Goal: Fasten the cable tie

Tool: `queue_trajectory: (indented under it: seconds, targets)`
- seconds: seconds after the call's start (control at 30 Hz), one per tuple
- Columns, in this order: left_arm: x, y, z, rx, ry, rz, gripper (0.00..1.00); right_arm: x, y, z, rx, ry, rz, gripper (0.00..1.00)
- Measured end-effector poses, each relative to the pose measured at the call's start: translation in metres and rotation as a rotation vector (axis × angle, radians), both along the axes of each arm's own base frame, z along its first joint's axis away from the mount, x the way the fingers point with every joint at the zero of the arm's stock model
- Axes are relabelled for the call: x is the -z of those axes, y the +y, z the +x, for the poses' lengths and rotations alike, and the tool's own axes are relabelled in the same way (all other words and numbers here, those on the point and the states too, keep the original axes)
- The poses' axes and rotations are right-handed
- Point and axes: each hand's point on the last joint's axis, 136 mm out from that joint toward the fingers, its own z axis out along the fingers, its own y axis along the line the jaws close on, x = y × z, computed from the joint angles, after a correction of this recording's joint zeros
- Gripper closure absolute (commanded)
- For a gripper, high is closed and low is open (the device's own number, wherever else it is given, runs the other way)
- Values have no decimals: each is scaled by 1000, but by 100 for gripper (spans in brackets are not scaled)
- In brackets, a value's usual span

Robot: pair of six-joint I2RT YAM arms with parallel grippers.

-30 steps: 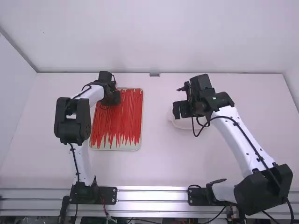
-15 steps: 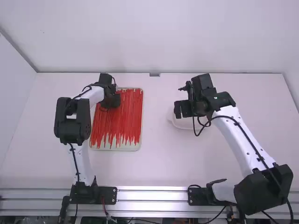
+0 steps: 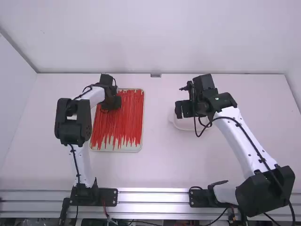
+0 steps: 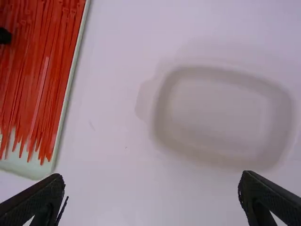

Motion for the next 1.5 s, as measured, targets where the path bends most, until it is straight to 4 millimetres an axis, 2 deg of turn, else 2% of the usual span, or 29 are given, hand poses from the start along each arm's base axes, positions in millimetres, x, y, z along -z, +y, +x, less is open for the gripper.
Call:
queue_trajectory:
  seconds: [0.23,0.3,0.47,0.57,0.63,0.7,0.73,0.8,0.83,0.9,1.0,1.13,1.2,1.27,1.4,1.5]
  targets:
    - [-41,0,25,0,-58,0,98,-1,2,0,-7,2,13,1]
    - [-52,0,26,0,-65,0,98,-1,3,0,-7,2,14,1]
    - [-104,0,22,-3,-132,-1,98,-1,3,1,-7,-5,16,1]
    - [-143,0,14,-4,-189,-2,98,-4,6,4,-13,-20,29,1]
    - [-161,0,10,-4,-222,-2,98,-4,7,3,-21,-19,35,1]
    - [-193,0,2,-3,-283,-2,98,-4,10,2,-35,-14,47,1]
    - [-201,0,0,-3,-298,-2,98,-4,10,2,-37,-13,48,1]
    - [-234,0,-10,-3,-368,-3,98,-7,12,2,-47,-16,55,1]
    - [-238,0,-12,-3,-378,-3,98,-8,12,2,-47,-18,56,1]
    - [-263,0,-24,-2,-440,-4,98,-13,14,4,-52,-32,62,1]
    - [-286,-4,-51,6,-513,-6,98,-22,17,7,-70,-52,78,1]
    - [-291,-9,-85,22,-572,-10,98,-30,24,6,-104,-62,107,1]
    - [-286,-9,-96,25,-581,-10,98,-31,25,5,-113,-56,113,1]
    - [-270,-8,-116,23,-586,-10,98,-33,27,0,-133,-44,121,1]
    - [-249,-9,-141,25,-593,-16,98,-38,31,-1,-157,-48,137,1]
    - [-247,-13,-152,48,-613,-36,98,-41,38,-3,-196,-54,160,1]
